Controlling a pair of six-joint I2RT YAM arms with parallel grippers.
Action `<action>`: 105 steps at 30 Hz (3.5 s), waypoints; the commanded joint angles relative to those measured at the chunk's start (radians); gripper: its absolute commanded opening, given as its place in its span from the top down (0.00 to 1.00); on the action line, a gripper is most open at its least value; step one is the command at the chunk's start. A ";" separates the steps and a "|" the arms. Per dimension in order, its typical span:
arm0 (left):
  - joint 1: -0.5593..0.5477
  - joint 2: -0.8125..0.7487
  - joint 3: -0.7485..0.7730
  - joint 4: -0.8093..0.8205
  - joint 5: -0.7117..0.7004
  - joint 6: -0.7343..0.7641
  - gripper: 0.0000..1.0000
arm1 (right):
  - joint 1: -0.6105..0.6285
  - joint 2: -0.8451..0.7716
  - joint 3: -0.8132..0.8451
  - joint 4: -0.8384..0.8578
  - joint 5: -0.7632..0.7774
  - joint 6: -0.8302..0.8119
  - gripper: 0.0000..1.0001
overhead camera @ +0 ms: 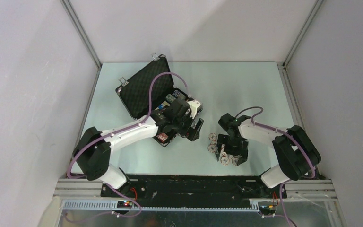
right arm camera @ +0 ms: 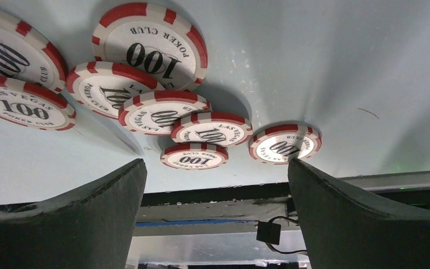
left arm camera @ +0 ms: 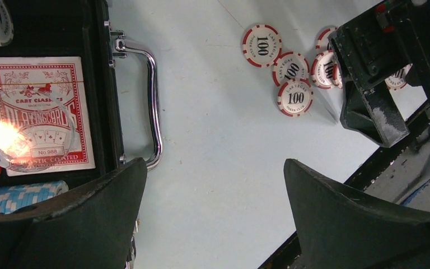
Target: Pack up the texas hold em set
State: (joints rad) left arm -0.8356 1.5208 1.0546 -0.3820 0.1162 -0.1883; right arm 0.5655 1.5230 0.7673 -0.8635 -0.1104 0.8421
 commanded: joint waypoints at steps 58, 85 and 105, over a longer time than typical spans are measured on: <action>-0.002 -0.079 -0.099 0.090 -0.033 -0.093 0.01 | 0.041 0.036 0.023 0.247 -0.026 -0.033 0.00; -0.001 -0.096 -0.105 0.119 -0.052 -0.099 0.00 | -0.048 0.141 0.209 0.006 -0.073 0.457 0.00; 0.037 -0.105 -0.130 0.175 -0.004 -0.063 0.00 | -0.095 0.177 0.135 0.074 -0.054 0.688 0.00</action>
State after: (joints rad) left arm -0.8104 1.4452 0.9287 -0.2508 0.0875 -0.2764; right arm 0.4847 1.6817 0.9108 -0.8040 -0.2031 1.4761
